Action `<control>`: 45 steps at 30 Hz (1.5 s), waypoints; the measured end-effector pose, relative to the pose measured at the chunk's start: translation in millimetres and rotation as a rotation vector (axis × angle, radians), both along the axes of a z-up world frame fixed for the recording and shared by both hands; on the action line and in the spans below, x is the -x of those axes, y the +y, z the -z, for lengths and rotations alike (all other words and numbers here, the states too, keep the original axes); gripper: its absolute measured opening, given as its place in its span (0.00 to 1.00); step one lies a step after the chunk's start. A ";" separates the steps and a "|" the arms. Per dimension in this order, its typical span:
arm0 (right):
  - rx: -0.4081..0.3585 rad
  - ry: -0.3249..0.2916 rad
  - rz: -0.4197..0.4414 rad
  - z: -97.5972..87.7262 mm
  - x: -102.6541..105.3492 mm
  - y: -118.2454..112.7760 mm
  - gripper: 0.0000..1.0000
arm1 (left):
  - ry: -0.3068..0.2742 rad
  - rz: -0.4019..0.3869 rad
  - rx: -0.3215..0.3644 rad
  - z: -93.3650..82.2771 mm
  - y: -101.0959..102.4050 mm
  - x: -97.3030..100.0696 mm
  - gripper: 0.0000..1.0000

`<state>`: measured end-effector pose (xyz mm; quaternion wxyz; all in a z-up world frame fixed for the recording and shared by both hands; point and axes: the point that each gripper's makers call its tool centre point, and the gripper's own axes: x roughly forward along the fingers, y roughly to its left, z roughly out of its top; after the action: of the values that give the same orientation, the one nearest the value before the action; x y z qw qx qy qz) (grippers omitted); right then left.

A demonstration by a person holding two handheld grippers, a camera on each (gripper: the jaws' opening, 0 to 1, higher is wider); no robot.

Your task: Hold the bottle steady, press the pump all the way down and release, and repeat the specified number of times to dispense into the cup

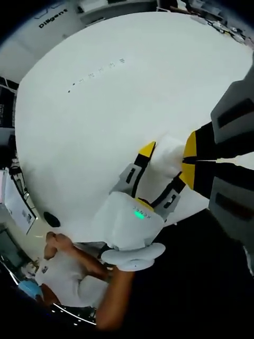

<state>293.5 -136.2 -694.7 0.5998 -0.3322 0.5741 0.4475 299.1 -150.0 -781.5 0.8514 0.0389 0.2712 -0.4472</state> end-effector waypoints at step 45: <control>0.063 -0.094 -0.092 -1.9 -1.3 3.3 0.00 | 0.004 -0.022 -0.024 5.8 -0.4 -0.2 0.47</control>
<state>294.8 -132.9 -692.8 0.5941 -0.3974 0.5434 0.4403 299.4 -150.4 -787.3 0.8553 0.0453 0.2785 -0.4345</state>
